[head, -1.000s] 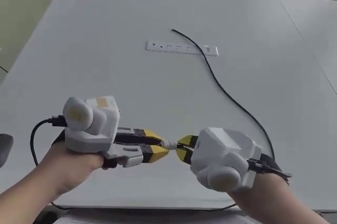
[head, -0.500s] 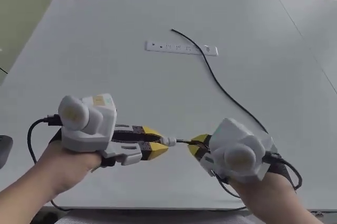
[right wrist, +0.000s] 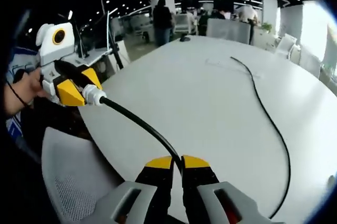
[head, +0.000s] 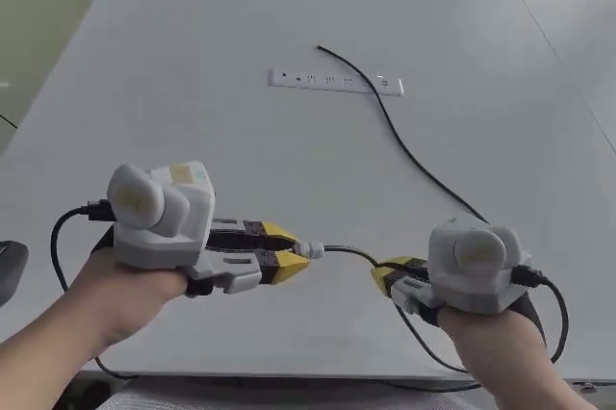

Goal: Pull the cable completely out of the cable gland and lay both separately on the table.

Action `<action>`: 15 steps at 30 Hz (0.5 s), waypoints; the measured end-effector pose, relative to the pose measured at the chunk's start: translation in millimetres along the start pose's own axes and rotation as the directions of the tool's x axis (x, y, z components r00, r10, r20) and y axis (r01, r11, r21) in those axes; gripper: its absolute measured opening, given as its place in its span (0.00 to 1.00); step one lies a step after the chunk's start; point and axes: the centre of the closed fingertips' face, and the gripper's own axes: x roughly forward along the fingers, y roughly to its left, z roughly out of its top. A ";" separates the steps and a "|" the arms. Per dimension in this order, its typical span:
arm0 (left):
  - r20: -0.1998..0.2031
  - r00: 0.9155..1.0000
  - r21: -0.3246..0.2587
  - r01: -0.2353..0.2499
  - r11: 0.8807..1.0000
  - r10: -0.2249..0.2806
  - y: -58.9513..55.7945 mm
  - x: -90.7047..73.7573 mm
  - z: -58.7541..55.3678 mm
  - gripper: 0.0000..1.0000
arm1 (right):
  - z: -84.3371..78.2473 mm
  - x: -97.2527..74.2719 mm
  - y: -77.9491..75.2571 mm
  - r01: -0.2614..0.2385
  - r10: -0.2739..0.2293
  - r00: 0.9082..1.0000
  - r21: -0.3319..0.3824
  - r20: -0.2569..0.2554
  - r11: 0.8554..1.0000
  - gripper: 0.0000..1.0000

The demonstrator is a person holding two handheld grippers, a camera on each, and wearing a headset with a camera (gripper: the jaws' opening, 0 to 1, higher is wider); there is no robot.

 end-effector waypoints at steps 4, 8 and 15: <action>-0.001 1.000 0.001 -0.003 1.000 0.003 -0.5 -0.5 0.1 0.15 | -9.4 3.0 -9.1 0.006 -0.005 1.000 0.103 -0.008 0.995 0.00; 0.000 1.000 0.001 -0.004 1.000 0.004 -2.0 0.3 0.5 0.15 | -22.6 7.5 -19.1 0.028 -0.023 0.999 0.180 -0.032 0.983 0.00; -0.028 1.000 0.024 -0.008 1.000 0.008 -2.5 3.1 -3.6 0.15 | -39.9 13.3 -27.4 0.049 -0.033 0.997 0.274 -0.064 0.960 0.00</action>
